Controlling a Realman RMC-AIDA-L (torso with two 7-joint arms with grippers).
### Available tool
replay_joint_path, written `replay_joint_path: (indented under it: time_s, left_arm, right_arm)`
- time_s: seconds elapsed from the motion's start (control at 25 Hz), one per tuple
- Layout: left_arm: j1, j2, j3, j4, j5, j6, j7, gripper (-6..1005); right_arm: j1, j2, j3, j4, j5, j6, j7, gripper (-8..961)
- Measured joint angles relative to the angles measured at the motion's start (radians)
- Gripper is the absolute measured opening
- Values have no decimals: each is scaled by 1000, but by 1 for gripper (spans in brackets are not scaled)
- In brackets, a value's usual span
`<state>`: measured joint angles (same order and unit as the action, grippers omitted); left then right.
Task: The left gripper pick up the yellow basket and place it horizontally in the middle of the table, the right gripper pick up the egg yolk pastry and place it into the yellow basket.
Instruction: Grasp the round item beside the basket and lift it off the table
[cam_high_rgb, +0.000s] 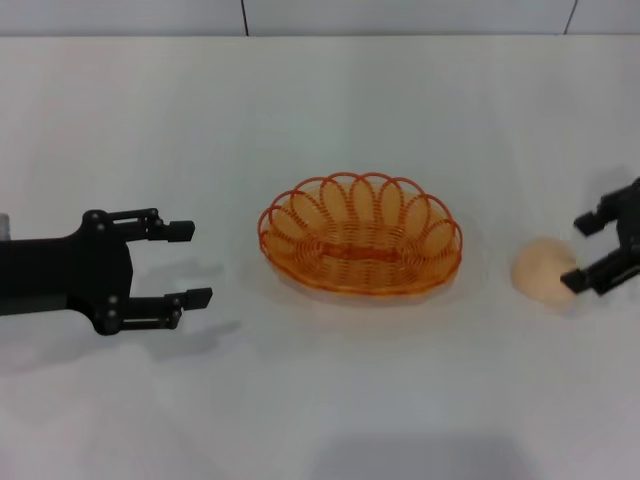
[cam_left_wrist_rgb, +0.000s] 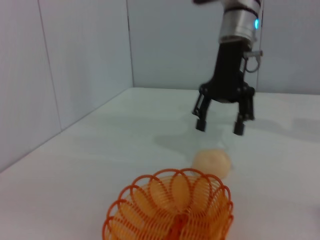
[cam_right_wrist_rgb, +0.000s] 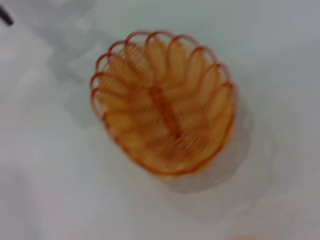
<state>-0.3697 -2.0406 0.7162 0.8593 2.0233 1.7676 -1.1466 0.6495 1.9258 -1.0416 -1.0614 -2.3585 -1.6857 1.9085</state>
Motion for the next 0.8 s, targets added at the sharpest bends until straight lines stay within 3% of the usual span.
replay_joint_path:
  time_s: [0.12, 0.28, 0.36, 0.8]
  left_arm:
    - [-11, 1, -4, 0, -2, 0, -14, 742]
    - [-19, -4, -4, 1, -2, 1, -20, 743]
    - [-20, -5, -3, 2, -2, 1, -22, 742]
    - [-21, -11, -4, 3, -2, -6, -31, 742]
  right_arm:
    - [10, 11, -56, -3, -28, -3, 51, 696]
    - [24, 65, -63, -5, -138, 28, 103, 694]
    - [26, 83, -69, -10, -167, 53, 123, 692]
    - [17, 87, -85, 5, -162, 130, 145, 685]
